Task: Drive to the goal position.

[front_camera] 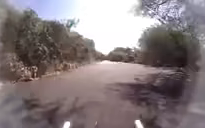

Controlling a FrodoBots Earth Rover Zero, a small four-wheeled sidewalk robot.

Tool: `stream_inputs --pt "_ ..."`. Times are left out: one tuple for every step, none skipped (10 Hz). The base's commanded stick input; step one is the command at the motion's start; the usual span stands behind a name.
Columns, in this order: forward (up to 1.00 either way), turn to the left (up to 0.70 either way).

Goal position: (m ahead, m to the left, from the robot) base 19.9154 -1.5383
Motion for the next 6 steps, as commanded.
stream_inputs --pt "0.85 0.00" --pt "0.85 0.00" --pt "0.85 0.00" --pt "0.85 0.00" --pt "0.85 0.00" --pt "0.85 0.00"
